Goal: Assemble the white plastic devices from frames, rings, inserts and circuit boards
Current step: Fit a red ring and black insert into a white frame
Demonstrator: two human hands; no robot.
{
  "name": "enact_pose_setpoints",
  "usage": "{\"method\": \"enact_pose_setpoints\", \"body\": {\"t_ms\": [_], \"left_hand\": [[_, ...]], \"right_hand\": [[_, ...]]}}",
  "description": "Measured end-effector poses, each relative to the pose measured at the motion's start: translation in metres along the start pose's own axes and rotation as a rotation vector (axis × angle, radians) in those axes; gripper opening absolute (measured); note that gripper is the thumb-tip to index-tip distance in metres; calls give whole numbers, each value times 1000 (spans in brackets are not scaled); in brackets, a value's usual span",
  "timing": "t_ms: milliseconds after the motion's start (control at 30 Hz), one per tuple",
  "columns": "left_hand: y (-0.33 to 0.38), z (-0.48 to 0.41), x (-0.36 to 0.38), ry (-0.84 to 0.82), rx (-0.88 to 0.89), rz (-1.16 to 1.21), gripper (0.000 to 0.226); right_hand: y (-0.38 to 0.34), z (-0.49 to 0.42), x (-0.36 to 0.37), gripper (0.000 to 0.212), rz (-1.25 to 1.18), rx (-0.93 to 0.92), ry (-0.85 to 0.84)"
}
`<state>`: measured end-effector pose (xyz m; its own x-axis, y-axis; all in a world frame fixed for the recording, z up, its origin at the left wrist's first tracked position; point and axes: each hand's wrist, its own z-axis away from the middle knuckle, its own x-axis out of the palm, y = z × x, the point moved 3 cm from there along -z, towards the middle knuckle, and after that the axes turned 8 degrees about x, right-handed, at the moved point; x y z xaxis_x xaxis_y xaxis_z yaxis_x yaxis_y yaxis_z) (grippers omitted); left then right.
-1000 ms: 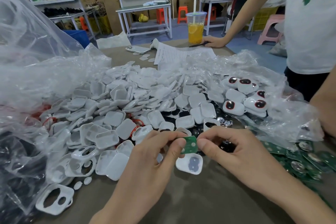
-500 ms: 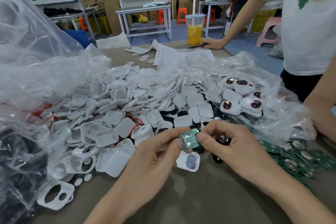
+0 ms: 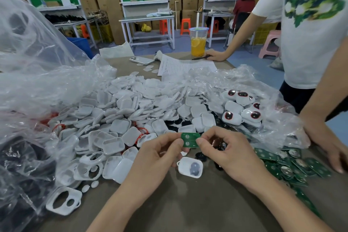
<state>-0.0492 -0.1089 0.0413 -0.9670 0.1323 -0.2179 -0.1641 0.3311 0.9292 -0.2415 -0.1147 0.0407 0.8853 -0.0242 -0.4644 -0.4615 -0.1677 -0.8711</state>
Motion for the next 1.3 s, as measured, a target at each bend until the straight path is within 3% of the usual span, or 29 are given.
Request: {"method": "enact_pose_setpoints", "body": {"t_ms": [400,500,600,767,833,900,1033,1100,1200,1300], "left_hand": [[-5,-7,-8,139,51,-17,35],[-1,-8,-5,142,70,14,28],[3,-6,-3,93,82,55,26],[9,-4,-5,47,102,207,31],[9,-4,-5,44,116,231,32],[7,-6,-8,60,128,264,30],[-5,-13,-27,167,51,417,46],[-10,-14,-41,205,24,449,43],[-14,-11,-57,221,37,326,53],[-12,-8,-60,181,110,-42,46]], "right_hand": [[-6,-23,13,27,43,-22,5],[-6,-23,12,24,33,-22,19],[-6,-22,10,28,-106,22,-27],[-8,-22,19,32,-599,153,-342],[-12,-21,24,27,-674,145,-393],[-15,-17,21,27,-590,105,-365],[-11,-8,-7,36,-128,-13,-164],[-7,-2,-16,31,94,-71,-153],[-1,2,-11,32,378,-175,-237],[4,2,-4,41,513,-196,-315]]}}
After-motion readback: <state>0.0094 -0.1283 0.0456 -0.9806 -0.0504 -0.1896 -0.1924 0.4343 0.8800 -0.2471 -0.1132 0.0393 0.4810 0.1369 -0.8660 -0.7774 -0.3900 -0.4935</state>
